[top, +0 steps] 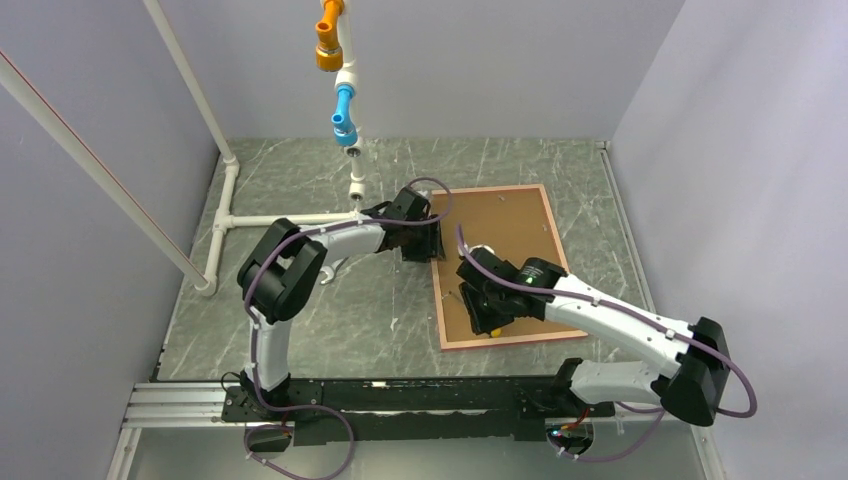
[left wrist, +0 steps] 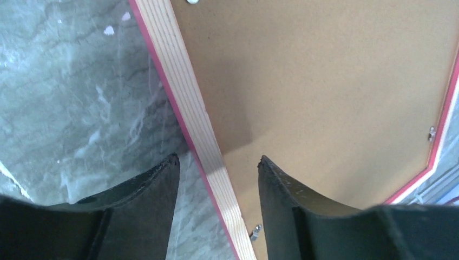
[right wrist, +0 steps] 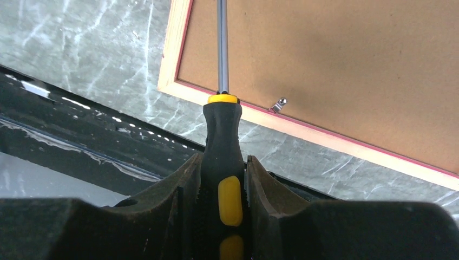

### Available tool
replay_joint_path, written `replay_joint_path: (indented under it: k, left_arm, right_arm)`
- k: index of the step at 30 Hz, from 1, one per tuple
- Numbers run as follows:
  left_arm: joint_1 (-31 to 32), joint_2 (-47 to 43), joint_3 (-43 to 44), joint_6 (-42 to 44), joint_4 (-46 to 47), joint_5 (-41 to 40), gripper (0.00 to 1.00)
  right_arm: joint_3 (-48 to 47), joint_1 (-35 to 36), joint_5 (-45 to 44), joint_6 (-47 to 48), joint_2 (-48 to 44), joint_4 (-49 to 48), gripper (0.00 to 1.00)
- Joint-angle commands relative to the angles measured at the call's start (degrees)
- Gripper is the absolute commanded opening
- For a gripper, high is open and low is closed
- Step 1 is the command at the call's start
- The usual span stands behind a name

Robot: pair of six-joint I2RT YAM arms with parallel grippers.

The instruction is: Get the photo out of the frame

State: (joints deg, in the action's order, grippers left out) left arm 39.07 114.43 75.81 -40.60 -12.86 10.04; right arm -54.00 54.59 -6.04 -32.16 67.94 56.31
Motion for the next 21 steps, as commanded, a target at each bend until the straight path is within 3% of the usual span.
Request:
replay_joint_path:
  k: [1, 3, 9, 13, 15, 18, 21]
  left_arm:
    - [-0.43, -7.30, -2.10, 6.90, 3.43, 1.76, 0.61]
    - [-0.44, -11.81, -4.78, 8.06, 4.85, 1.81, 0.63]
    - [-0.56, -28.02, -24.25, 10.03, 20.71, 8.31, 0.67]
    - [-0.08, -38.48, -35.89, 14.45, 31.63, 18.53, 0.74]
    - [2.38, -42.04, -37.44, 19.16, 29.86, 20.34, 0.79]
    - [9.29, -45.34, -36.47, 28.55, 22.07, 16.34, 0.82]
    - [14.15, -47.20, -36.69, 34.33, 20.01, 12.47, 0.82]
  right_arm:
    - [-1.91, -1.86, -1.63, -1.78, -3.35, 0.11, 0.00]
    - [-1.67, -3.40, -0.48, -1.22, -4.49, -0.90, 0.00]
    - [1.10, -11.14, 11.75, 5.87, -7.39, -5.90, 0.00]
    - [1.74, -11.35, 21.33, 8.44, -7.16, -9.37, 0.00]
    - [2.25, -11.00, 26.11, 8.48, -6.60, -11.74, 0.00]
    - [3.06, -9.63, 30.44, 8.64, -5.38, -14.65, 0.00]
    - [3.08, -8.15, 32.05, 9.01, -3.77, -15.80, 0.00]
